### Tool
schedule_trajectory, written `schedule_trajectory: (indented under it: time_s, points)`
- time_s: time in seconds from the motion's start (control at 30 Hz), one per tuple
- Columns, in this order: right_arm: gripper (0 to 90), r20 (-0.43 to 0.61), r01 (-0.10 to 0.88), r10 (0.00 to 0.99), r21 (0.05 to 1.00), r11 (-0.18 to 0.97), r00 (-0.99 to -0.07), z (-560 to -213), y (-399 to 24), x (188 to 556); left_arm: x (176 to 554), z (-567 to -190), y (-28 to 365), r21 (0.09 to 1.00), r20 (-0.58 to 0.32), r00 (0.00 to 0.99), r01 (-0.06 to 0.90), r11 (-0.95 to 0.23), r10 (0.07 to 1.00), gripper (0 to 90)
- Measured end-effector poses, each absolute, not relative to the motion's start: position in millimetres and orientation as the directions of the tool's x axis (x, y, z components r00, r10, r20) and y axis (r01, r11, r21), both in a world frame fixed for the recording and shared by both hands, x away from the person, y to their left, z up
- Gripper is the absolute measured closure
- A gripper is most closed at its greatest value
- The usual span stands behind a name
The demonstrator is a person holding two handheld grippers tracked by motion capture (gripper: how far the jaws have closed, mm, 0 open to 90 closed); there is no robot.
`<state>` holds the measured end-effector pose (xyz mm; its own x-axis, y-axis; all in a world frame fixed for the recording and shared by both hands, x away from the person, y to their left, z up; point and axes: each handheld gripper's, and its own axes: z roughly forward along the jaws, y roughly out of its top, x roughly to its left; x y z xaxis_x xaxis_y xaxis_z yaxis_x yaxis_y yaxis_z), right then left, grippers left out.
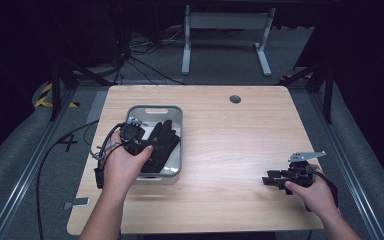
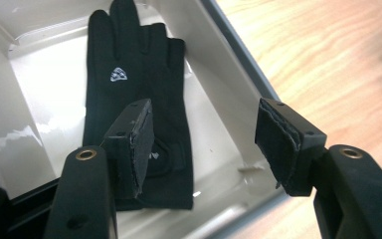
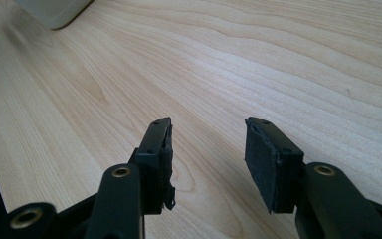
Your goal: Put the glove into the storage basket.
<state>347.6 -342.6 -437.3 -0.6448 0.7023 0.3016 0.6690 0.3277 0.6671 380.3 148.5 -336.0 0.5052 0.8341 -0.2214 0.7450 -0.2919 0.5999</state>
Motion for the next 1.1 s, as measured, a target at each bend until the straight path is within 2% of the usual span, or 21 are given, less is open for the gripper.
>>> schedule_trajectory:
  time_s: [0.4,1.1]
  points:
    - [54.0,0.286,0.664,0.726,0.683,0.303,-0.626,-435,-354,348,346,-338,145,0.631,-0.213,0.580,0.696,-0.343,0.786,39.8]
    - [52.8,0.263,0.644,0.726,0.700,0.310,-0.636,-437,-358,345,328,-341,166,0.612,-0.212,0.560,0.715,-0.338,0.801,38.8]
